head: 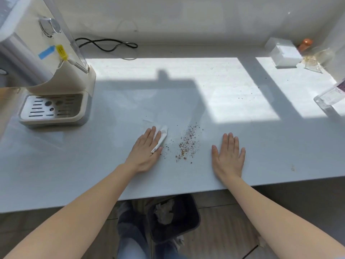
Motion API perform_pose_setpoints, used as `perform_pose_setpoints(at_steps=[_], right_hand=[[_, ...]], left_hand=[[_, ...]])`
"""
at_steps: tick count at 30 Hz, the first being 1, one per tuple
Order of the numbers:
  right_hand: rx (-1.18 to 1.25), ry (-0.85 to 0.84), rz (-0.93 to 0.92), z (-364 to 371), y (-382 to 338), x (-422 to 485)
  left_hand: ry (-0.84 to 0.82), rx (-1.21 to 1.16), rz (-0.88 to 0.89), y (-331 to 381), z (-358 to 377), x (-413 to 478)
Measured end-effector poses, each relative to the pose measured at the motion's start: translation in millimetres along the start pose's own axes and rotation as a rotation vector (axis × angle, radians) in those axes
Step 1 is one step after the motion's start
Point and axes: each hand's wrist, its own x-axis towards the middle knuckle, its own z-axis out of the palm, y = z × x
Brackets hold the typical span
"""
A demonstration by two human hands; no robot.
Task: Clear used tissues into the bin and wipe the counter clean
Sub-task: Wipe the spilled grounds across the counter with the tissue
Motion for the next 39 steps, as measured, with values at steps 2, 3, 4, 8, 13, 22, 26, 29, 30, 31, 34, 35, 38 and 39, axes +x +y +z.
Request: perform_pose_setpoints(at_steps=[2,3,4,8,13,22,26,29,30,31,34,35,38,39], right_hand=[[-0.015,-0.034,-0.041,-2.0,3.0,0.5],[-0.018,-0.043,-0.054,-2.9,4.0,0.6],[-0.019,-0.047,-0.061,-3.6,4.8,0.6],[-0.021,-0.029,-0.071,-3.3,5.6,-0.1],[-0.018,-0.019,-0.074,-1.4,6.9,-0.4],[-0.021,-0.018,-0.066,-3.1,5.0,-1.1],[-0.016,-0.020,-0.064,-2.4,6.3,-1.0],[-0.013,-0.023,-0.062,-2.9,6.2,-1.5],[-0.010,-0.020,-0.061,-3.1,6.0,-1.4],[-0.006,-0.017,-0.061,-3.3,5.8,-1.3],[-0.007,-0.014,-0.062,-3.0,5.5,-1.6],[-0.008,-0.011,-0.062,-2.8,5.5,-1.7],[-0.002,-0.007,-0.062,-3.5,5.3,-1.7],[0.001,-0.007,-0.059,-3.9,5.2,-1.9]], left_hand=[[-0.012,-0.001,0.024,15.1,7.6,-1.1],[-0.013,0.001,0.041,20.6,11.2,-1.6],[-0.015,0.003,0.054,25.0,14.4,-2.2],[-0.018,-0.003,0.068,38.4,26.1,-8.1],[-0.024,-0.013,0.086,56.3,38.0,-18.5],[-0.006,-0.239,0.053,83.3,52.2,-44.8],[0.291,-0.769,-0.066,80.6,38.7,-66.1],[0.538,-0.866,-0.200,55.3,27.8,-74.7],[0.580,-0.839,-0.251,42.0,24.6,-75.5],[0.592,-0.806,-0.304,28.1,21.8,-76.6],[0.515,-0.678,-0.399,-3.1,18.2,-79.1],[0.459,-0.570,-0.386,-5.7,19.4,-77.8],[0.358,-0.228,-0.336,3.1,28.8,-66.0],[0.364,-0.169,-0.339,7.8,30.6,-60.4]])
